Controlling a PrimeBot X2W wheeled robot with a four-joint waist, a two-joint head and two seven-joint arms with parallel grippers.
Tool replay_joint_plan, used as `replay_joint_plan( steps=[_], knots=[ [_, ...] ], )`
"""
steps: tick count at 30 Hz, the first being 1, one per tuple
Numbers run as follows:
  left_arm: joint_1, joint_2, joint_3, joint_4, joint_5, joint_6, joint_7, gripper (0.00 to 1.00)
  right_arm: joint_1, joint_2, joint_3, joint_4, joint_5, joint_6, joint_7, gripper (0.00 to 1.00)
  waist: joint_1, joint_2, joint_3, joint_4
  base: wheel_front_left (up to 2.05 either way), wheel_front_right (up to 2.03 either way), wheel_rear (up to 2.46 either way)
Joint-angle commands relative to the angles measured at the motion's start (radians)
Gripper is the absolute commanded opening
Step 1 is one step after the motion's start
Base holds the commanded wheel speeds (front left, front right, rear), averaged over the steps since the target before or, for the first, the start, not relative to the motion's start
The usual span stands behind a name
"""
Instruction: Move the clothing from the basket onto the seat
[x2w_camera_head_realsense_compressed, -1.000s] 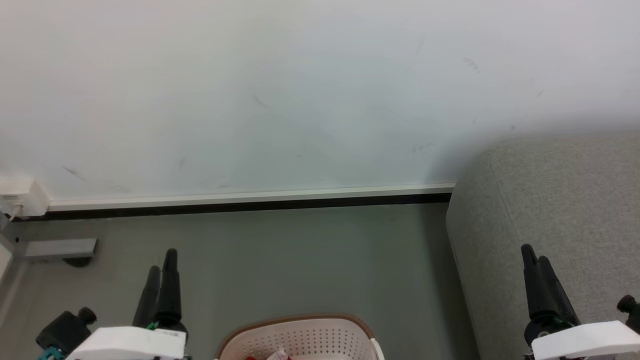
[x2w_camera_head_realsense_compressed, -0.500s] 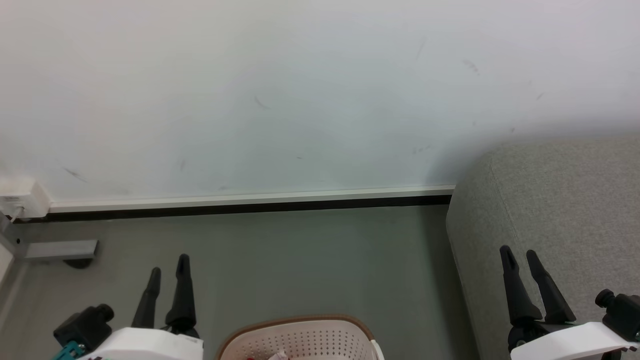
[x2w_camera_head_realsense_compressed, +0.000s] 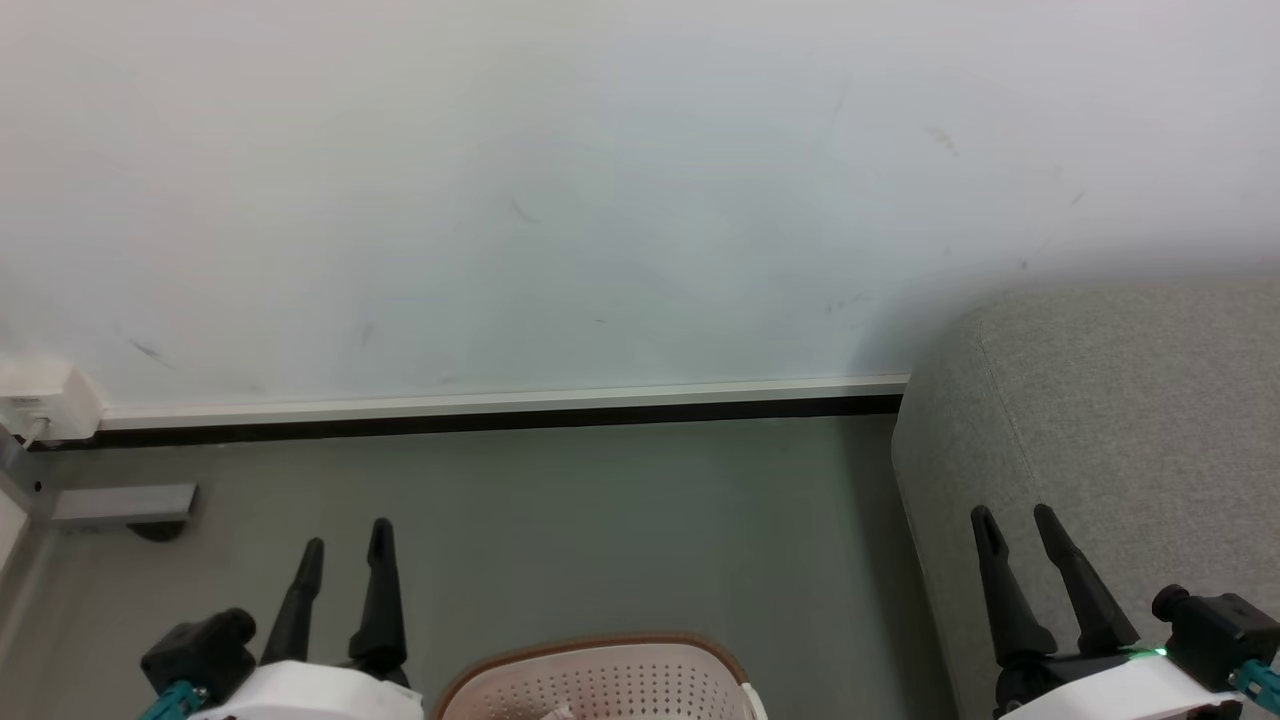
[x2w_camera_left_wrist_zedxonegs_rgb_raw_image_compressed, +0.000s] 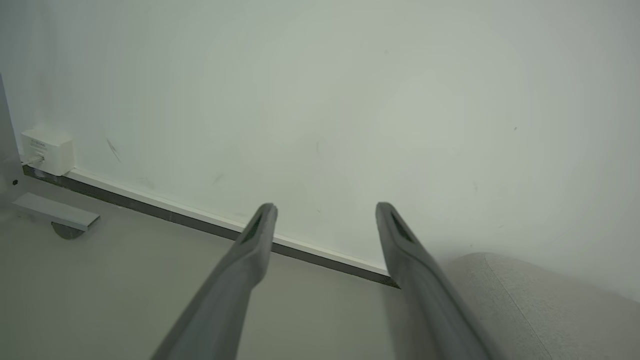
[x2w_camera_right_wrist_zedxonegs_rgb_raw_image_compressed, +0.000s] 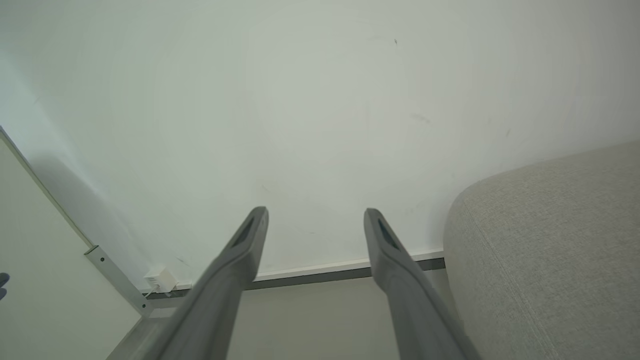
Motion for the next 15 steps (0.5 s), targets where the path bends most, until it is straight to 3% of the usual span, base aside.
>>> replay_joint_plan(
  steps=[1, 15],
  knots=[
    [0.003, 0.008, 0.001, 0.001, 0.035, 0.005, -0.014, 1.0, -0.018, -0.009, 0.004, -0.003, -0.029, -0.001, -0.01, 1.0, 0.0, 0.0, 0.0, 0.0, 0.0, 0.0, 0.0],
    [0.006, 0.009, -0.006, 0.026, 0.159, 0.021, -0.045, 1.0, -0.024, -0.005, 0.017, -0.006, -0.141, -0.002, -0.042, 1.0, 0.0, 0.0, 0.001, 0.004, 0.0, 0.0, 0.0]
  ],
)
